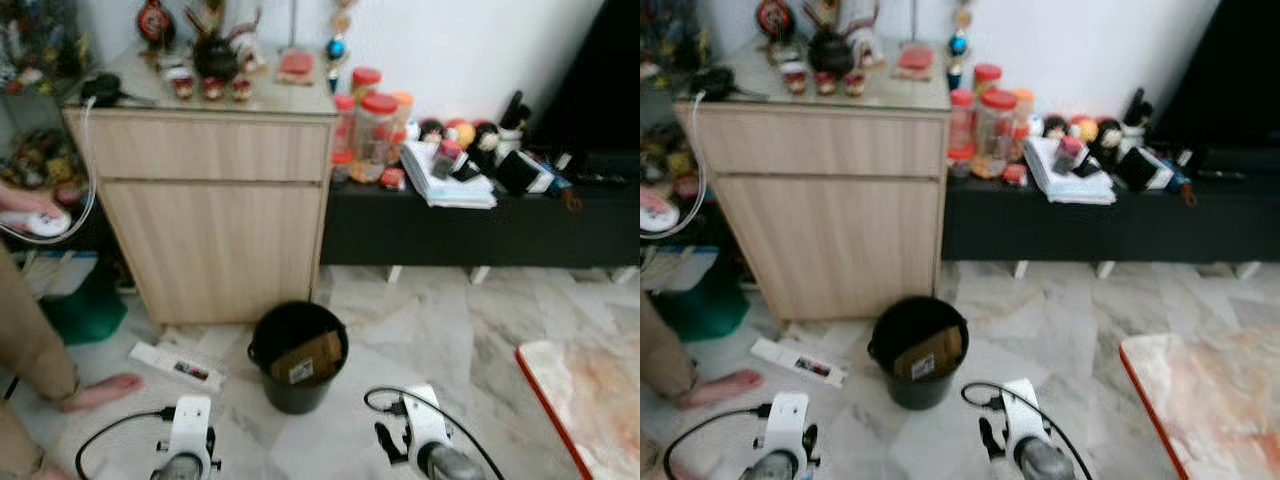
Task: Picking trash to rubbish bin
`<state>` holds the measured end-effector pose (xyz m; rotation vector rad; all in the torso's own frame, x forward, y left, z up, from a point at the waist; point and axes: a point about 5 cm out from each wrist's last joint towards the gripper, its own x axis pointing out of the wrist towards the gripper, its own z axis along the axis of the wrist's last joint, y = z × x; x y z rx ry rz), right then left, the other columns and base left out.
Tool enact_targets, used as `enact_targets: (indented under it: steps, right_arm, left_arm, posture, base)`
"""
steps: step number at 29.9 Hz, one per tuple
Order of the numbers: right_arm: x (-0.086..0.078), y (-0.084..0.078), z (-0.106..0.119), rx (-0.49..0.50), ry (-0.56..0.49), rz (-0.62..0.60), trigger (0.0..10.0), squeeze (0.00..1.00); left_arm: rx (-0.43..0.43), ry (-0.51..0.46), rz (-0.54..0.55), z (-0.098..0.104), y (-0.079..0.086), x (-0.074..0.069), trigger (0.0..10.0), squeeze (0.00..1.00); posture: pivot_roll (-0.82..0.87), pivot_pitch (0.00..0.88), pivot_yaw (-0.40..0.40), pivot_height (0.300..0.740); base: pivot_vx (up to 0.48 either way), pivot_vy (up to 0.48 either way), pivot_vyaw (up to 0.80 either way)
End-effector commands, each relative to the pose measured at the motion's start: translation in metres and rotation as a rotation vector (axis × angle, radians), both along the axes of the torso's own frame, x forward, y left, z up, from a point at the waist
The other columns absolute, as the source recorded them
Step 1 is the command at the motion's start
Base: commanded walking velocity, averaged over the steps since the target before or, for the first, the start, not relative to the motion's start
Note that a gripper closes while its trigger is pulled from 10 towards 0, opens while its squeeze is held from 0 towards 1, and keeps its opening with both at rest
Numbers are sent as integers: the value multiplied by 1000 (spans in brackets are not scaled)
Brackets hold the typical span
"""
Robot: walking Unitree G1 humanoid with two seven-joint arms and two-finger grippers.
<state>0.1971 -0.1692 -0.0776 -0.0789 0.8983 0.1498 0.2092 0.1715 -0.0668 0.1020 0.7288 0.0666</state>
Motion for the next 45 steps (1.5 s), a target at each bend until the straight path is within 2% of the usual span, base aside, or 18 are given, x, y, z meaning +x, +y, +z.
enact_targets:
  steps: [1,31,45]
  right_arm:
    - [9,4,5,11,-31,2,10000,0]
    - [6,7,3,22,-24,23,10000,0]
    - [5,7,3,19,-36,37,10000,0]
  left_arm:
    - [24,-8,-17,2,6,2,10000,0]
    - [29,-3,-50,-1,2,-4,10000,0]
    - [32,-15,-62,1,2,0,10000,0]
  posture:
    - [57,0,-93,740]
    - [69,0,-92,740]
    - [69,0,-89,740]
  base:
    - [319,0,0]
    - [316,0,0]
    - [317,0,114]
